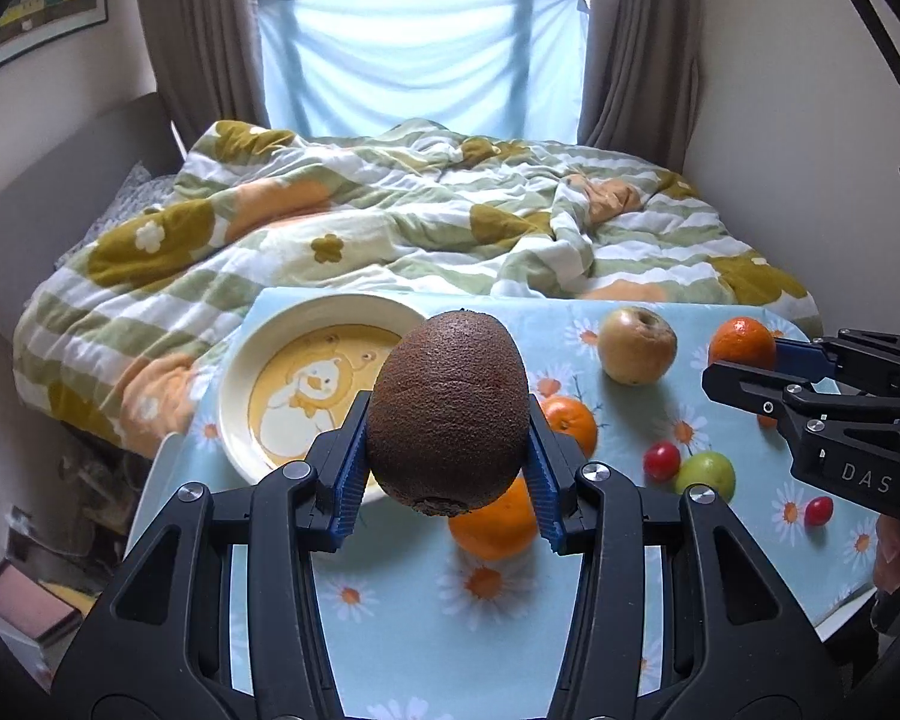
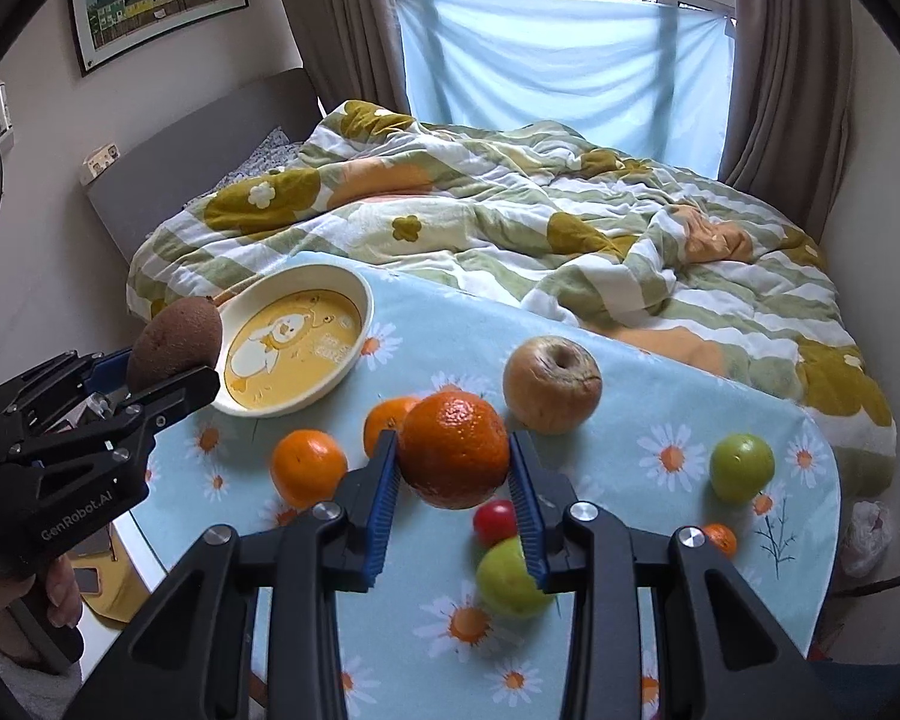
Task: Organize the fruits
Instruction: 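Carry the kiwi into the white bowl with the left gripper and release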
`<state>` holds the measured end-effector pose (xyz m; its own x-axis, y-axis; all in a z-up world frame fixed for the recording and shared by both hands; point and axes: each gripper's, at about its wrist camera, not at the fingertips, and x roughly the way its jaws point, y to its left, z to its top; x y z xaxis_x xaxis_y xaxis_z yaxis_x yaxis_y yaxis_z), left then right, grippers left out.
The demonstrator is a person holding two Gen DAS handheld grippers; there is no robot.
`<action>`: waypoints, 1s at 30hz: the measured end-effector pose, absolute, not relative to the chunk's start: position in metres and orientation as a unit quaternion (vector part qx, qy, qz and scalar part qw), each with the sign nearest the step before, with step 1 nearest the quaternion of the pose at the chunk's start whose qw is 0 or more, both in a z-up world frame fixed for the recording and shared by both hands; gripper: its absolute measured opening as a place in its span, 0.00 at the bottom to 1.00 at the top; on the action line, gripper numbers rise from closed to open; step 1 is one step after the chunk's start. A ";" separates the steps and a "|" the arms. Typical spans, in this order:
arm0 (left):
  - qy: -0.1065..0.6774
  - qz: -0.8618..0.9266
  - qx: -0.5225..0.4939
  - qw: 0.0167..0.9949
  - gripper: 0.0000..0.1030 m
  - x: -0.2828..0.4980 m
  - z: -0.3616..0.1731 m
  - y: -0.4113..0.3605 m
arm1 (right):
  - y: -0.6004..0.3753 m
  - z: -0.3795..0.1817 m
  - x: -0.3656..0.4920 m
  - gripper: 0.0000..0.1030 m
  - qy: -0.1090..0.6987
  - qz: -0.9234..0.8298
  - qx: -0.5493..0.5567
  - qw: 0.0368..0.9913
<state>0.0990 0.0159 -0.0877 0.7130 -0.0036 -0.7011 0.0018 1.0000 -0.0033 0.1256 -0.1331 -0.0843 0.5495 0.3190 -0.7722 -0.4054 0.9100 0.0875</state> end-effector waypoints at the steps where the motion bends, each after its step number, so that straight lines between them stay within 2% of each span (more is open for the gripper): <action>1: 0.380 -0.003 0.000 0.925 0.49 0.105 -0.088 0.023 | -0.125 -0.084 0.130 0.32 0.428 0.205 -0.050 0.879; 15: 0.419 -0.027 0.024 0.907 0.49 0.198 -0.137 0.118 | -0.032 -0.113 0.200 0.32 0.446 0.182 -0.024 0.876; 30: 0.465 -0.081 0.066 0.879 0.50 0.255 -0.201 0.129 | -0.006 -0.148 0.240 0.32 0.481 0.120 0.001 0.868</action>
